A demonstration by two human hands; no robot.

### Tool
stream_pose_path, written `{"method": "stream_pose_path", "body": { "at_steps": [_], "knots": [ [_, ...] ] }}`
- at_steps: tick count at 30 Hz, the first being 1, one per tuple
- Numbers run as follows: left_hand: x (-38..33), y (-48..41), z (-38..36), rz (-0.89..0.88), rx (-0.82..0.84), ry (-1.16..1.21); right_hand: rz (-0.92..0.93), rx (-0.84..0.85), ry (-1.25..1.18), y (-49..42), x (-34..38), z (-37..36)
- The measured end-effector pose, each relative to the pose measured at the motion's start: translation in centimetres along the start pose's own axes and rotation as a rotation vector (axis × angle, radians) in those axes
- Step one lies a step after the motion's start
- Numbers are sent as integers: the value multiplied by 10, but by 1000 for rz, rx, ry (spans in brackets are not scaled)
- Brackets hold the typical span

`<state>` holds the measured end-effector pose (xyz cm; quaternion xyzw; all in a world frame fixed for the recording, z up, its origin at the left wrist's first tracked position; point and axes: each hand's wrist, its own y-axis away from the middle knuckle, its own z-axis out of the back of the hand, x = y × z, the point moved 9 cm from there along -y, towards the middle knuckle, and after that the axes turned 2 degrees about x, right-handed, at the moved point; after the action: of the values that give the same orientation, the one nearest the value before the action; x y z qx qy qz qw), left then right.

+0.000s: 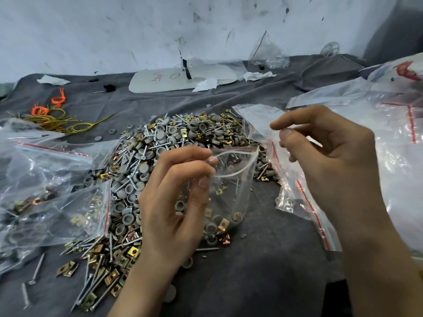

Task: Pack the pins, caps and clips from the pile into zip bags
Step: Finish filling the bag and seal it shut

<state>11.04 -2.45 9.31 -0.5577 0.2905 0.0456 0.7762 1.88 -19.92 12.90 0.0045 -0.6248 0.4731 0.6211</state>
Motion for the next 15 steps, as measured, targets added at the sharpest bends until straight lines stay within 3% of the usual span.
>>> {"method": "stream_pose_path", "body": {
  "at_steps": [7, 15],
  "knots": [
    [4, 0, 6, 5, -20, -21, -350, 283, 417, 8, -109, -47],
    [7, 0, 11, 12, -34, -53, -313, 414, 730, 15, -127, -70]
  ]
}}
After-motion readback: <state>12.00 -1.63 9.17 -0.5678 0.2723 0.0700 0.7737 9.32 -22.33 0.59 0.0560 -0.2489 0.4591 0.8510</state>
